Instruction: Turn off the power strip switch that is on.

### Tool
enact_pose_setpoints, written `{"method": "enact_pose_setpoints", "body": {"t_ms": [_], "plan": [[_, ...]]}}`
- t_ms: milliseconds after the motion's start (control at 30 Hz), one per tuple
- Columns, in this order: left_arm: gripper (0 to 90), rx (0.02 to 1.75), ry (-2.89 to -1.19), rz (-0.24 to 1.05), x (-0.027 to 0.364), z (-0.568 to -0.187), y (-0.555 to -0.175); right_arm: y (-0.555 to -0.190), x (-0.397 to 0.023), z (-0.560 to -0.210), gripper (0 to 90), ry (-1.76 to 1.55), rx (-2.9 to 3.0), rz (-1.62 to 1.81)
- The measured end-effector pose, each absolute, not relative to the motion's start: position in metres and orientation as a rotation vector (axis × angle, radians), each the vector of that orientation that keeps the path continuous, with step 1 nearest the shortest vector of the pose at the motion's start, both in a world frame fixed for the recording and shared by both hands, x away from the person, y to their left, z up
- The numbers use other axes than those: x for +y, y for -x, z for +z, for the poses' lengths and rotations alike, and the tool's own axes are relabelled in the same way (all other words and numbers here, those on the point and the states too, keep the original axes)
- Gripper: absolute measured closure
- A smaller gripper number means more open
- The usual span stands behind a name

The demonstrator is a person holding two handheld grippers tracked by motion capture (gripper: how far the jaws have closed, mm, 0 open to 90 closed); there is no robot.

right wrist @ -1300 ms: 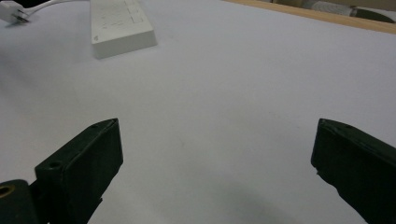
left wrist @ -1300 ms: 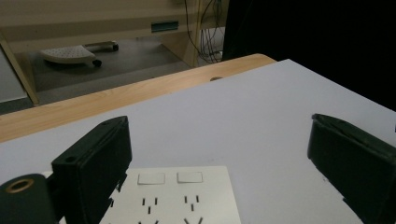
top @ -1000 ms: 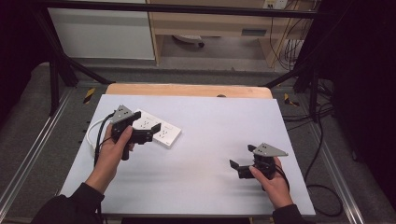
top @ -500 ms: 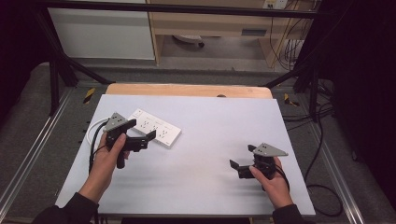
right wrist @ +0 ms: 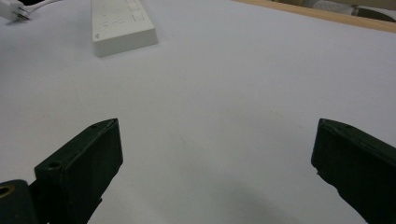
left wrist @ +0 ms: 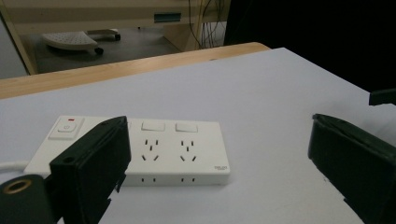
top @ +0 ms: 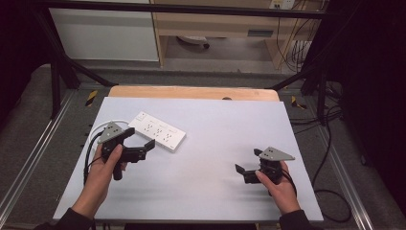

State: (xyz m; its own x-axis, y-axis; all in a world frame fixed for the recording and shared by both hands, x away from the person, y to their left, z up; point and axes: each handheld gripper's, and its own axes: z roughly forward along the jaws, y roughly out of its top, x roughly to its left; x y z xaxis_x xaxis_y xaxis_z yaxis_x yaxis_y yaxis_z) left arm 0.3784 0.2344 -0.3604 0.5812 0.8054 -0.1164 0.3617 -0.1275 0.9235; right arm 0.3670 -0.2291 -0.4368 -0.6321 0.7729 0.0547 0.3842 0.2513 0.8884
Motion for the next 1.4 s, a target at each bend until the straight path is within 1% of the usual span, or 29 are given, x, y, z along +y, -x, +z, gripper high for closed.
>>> {"method": "enact_pose_setpoints", "body": {"t_ms": [600,1133,1400], "plan": [[5.7,0.986,-1.732,0.504,0.241,-0.374,-0.363,-0.367,-0.229,-0.437,2.5,-1.056,2.136,1.341],[5.8,1.02,-1.764,0.485,0.25,-0.399,-0.347,-0.367,-0.229,-0.437,2.5,-1.058,2.136,1.34],[6.0,1.035,-1.774,0.48,0.256,-0.402,-0.341,-0.367,-0.229,-0.437,2.5,-1.056,2.134,1.34]]}}
